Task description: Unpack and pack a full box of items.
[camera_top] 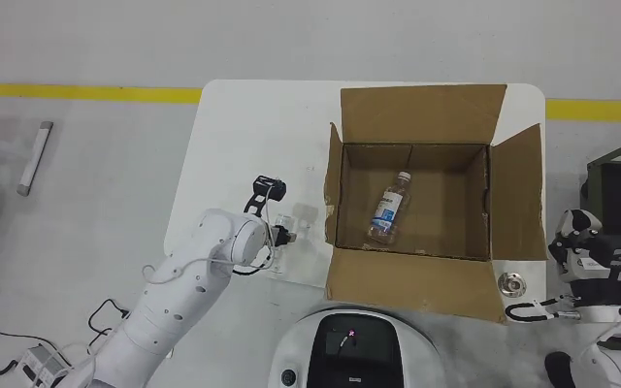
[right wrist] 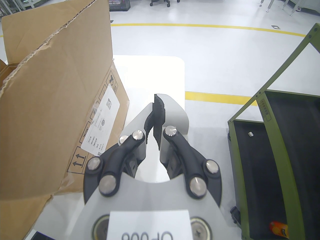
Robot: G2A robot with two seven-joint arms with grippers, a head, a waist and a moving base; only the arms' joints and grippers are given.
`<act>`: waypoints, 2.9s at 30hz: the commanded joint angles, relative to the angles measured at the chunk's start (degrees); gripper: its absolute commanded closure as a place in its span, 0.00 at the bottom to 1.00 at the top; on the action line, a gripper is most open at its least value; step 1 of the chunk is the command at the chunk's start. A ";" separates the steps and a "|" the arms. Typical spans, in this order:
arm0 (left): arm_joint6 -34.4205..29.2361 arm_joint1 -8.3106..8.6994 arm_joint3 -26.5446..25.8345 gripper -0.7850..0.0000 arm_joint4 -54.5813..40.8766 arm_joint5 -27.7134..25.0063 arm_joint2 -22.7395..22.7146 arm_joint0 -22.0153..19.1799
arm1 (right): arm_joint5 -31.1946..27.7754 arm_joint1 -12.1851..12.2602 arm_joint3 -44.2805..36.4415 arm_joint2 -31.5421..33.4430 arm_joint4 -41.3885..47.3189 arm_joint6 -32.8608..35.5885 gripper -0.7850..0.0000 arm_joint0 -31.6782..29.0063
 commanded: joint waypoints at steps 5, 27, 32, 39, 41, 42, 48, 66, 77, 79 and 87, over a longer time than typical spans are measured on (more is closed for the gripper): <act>-0.02 -0.73 2.52 0.35 0.99 -0.47 1.63 -1.15 | 0.00 0.00 0.00 0.00 0.00 0.00 1.00 0.00; 3.78 -2.99 10.65 0.50 0.98 -1.76 3.37 -3.07 | 0.00 0.00 0.00 0.00 0.00 0.00 1.00 0.00; 4.43 -3.32 11.47 0.52 0.72 -2.20 3.24 -2.90 | 0.00 0.00 0.00 0.00 0.00 0.00 1.00 0.00; 4.88 -3.79 12.50 0.54 0.95 -2.41 3.33 -2.78 | 0.00 0.00 0.00 0.00 0.00 0.00 1.00 0.00; 4.91 -3.95 12.72 0.55 0.85 -2.45 3.40 -2.80 | 0.00 0.00 0.00 0.00 0.00 0.00 1.00 0.00; 4.91 -4.04 12.86 0.55 0.82 -2.43 3.44 -2.81 | 0.00 0.00 0.00 0.00 0.00 0.00 1.00 0.00; 4.92 -4.47 13.49 0.73 0.92 -2.42 3.50 -2.99 | 0.00 0.00 0.00 0.00 0.00 0.00 1.00 0.00; -5.58 -2.31 -8.49 1.00 4.83 1.02 -6.89 2.45 | 0.00 0.00 0.00 0.00 0.00 0.00 1.00 0.00; -12.39 -1.20 -29.36 1.00 -2.00 0.22 -18.00 2.21 | 0.00 0.00 0.00 0.00 0.00 0.00 1.00 0.00; -12.50 -1.15 -32.35 1.00 -3.42 0.17 -19.37 1.18 | 0.00 0.00 0.00 0.00 0.00 0.00 1.00 0.00; -11.05 -1.42 -36.91 1.00 -15.11 -0.15 -21.30 -2.81 | 0.00 0.00 0.00 0.00 0.00 0.00 1.00 0.00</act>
